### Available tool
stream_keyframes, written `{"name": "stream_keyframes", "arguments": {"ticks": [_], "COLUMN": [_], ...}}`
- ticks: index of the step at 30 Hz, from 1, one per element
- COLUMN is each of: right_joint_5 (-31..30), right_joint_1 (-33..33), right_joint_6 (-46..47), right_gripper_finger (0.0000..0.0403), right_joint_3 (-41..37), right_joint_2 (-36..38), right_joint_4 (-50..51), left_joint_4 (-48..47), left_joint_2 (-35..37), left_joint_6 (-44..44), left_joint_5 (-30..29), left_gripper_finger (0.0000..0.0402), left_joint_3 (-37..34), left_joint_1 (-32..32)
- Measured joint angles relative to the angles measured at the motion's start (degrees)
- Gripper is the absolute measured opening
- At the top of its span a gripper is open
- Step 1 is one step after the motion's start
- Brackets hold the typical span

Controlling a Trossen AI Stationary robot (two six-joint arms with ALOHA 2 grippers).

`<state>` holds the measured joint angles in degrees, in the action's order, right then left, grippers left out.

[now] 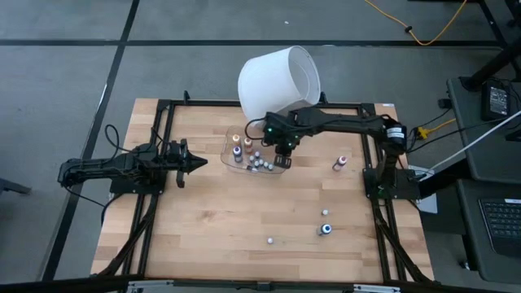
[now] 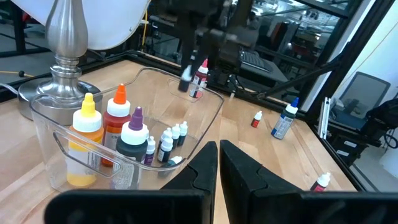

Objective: Pick & Place food coloring
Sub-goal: Put the left small red food coloring bottle into the container

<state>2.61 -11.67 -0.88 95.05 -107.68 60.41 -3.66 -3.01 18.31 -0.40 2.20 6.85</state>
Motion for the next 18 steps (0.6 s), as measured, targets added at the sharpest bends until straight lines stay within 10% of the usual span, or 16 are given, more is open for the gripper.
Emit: {"name": "stream_keyframes", "arguments": {"ticks": [18], "right_joint_5": [3.5], "right_joint_1": [-1.8], "right_joint_6": [0.8], "right_gripper_finger": [0.0055], "right_joint_3": [-14.8], "right_joint_2": [0.0], "right_joint_4": [-18.7], "left_joint_4": [0.0], "left_joint_2": [0.0], "left_joint_6": [0.0], "left_joint_5": [0.0], "left_gripper_finger": [0.0015], "left_joint_3": [0.0], "left_joint_1": [0.0]}}
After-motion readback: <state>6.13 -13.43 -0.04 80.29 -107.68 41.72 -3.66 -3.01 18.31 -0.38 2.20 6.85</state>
